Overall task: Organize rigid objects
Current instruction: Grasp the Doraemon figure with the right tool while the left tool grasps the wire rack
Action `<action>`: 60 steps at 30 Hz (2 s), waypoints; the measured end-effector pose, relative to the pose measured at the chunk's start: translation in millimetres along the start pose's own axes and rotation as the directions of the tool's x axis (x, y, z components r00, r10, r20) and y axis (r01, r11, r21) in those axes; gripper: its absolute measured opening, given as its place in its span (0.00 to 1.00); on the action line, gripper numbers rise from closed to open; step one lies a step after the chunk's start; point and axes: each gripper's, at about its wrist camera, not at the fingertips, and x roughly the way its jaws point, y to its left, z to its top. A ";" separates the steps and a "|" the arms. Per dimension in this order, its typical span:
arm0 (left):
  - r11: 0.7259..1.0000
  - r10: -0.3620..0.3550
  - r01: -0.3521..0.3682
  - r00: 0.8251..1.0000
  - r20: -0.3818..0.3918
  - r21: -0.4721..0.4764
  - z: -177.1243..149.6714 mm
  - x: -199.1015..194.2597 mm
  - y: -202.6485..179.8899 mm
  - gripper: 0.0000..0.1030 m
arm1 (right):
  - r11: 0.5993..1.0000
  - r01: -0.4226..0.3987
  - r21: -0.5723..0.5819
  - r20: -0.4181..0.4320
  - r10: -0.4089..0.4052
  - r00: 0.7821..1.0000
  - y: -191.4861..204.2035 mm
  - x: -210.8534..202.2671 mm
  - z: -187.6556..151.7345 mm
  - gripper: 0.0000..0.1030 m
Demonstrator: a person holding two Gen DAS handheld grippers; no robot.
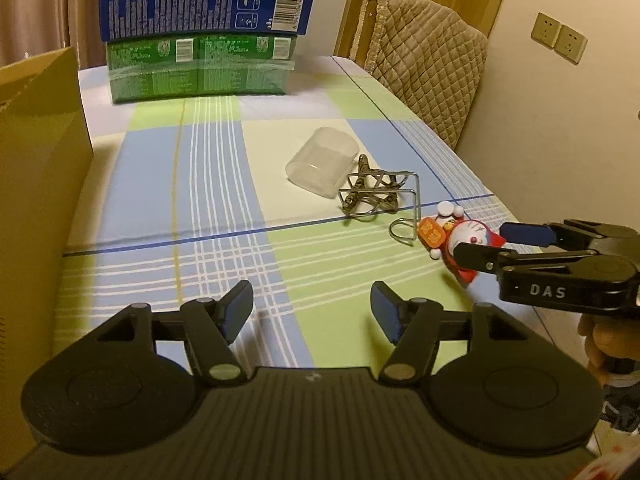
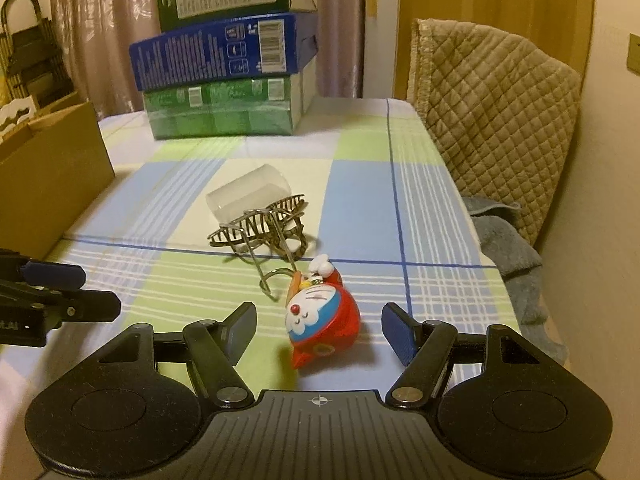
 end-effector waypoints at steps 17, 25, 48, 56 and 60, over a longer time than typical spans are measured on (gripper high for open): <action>1.000 -0.019 0.019 1.000 -0.002 -0.003 1.5 28.5 2.1 0.60 | 0.999 -0.021 0.035 -0.039 0.022 0.999 -12.5 19.3 0.7 0.41; 0.994 -0.094 0.092 0.995 0.033 0.064 13.9 41.1 -7.8 0.72 | 0.993 0.028 0.118 -0.026 -0.025 0.999 -25.2 9.3 0.3 0.41; 0.963 -0.213 0.193 0.973 0.093 0.187 41.9 100.1 -29.3 0.80 | 0.991 0.039 0.127 -0.014 -0.037 0.999 -34.0 10.0 -0.7 0.41; 0.964 -0.233 0.223 0.971 0.059 0.148 42.5 98.2 -27.1 0.64 | 0.990 0.040 0.135 -0.025 -0.037 0.999 -34.1 11.2 -0.6 0.41; 0.974 -0.183 0.176 0.982 0.041 0.139 26.9 74.8 -26.0 0.64 | 0.989 0.038 0.140 -0.032 -0.034 0.999 -33.8 11.0 -1.2 0.41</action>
